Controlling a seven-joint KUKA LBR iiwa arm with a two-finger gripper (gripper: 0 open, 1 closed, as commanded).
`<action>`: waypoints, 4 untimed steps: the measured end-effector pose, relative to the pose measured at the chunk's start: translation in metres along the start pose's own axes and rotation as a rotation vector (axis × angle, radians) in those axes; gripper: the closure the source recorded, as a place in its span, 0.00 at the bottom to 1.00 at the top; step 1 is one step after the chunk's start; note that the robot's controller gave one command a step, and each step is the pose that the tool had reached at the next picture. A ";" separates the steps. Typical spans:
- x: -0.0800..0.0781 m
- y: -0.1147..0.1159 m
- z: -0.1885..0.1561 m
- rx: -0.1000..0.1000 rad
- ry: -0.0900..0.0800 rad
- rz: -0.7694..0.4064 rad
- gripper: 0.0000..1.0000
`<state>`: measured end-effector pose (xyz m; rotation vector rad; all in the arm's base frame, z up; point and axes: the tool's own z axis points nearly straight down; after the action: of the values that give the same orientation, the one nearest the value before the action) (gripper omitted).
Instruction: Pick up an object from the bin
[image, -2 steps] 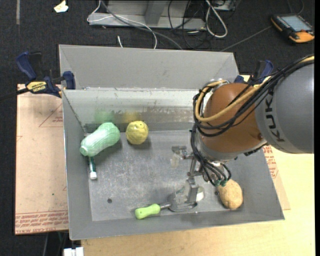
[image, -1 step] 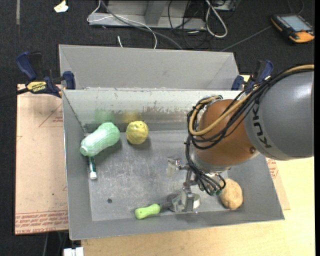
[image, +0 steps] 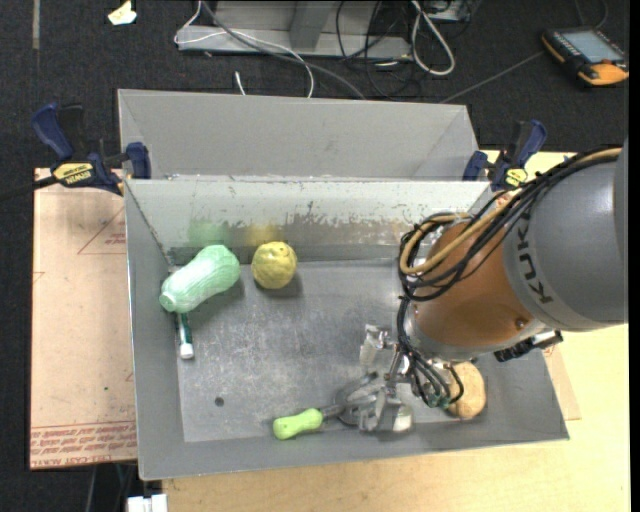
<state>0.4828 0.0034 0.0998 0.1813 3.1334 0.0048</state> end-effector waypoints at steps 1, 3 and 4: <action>0.004 0.020 -0.008 0.000 0.000 -0.163 0.00; -0.001 0.018 0.028 0.000 -0.004 -0.228 1.00; -0.008 0.008 -0.009 0.000 -0.003 -0.202 1.00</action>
Offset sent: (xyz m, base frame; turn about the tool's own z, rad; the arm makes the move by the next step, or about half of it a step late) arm 0.0001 0.0167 -0.0298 -0.2292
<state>0.4915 0.0106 0.1090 -0.1357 3.1323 0.0045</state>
